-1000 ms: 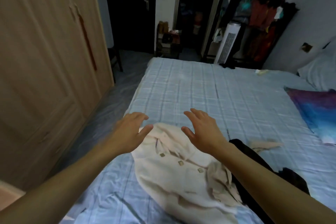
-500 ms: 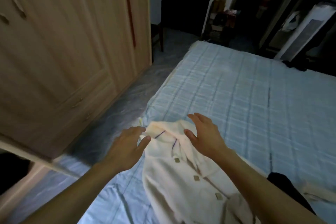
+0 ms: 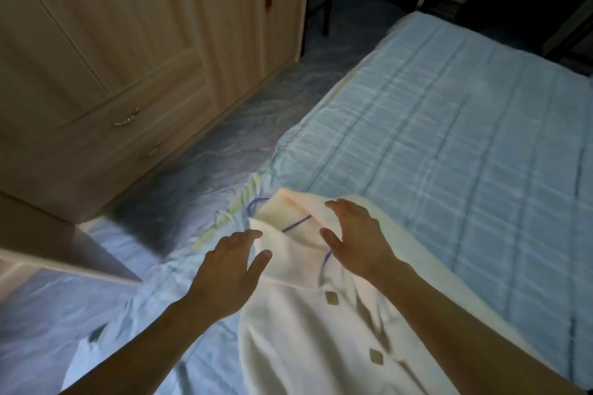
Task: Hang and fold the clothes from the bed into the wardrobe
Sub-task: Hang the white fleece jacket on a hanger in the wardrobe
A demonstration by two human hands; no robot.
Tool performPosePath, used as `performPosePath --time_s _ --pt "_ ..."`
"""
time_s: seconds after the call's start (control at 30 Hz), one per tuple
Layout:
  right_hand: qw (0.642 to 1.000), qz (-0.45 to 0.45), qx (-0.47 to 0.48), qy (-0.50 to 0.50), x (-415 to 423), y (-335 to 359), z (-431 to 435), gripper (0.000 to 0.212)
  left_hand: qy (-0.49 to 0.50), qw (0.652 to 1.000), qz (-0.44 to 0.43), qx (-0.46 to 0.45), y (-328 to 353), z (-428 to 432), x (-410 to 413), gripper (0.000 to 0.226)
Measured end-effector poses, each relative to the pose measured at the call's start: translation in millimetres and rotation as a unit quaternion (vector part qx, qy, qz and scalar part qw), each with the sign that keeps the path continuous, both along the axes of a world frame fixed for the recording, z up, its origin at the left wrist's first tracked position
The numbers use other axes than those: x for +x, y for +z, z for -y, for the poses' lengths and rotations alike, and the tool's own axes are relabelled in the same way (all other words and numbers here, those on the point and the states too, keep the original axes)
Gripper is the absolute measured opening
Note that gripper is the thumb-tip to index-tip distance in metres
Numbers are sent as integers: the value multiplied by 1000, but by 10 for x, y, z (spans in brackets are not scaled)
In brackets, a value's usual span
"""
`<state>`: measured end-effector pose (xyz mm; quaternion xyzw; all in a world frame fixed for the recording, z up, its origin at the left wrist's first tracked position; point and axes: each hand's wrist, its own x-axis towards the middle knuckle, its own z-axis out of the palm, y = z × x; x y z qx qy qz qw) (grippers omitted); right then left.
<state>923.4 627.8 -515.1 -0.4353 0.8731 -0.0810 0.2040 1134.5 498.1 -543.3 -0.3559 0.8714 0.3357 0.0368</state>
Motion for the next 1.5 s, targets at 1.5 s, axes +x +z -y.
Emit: performPosePath --time_s 1.5 --pt "981 -91 92 144 -695 -712 393 22 130 976 -165 53 -793 -328 -390 84"
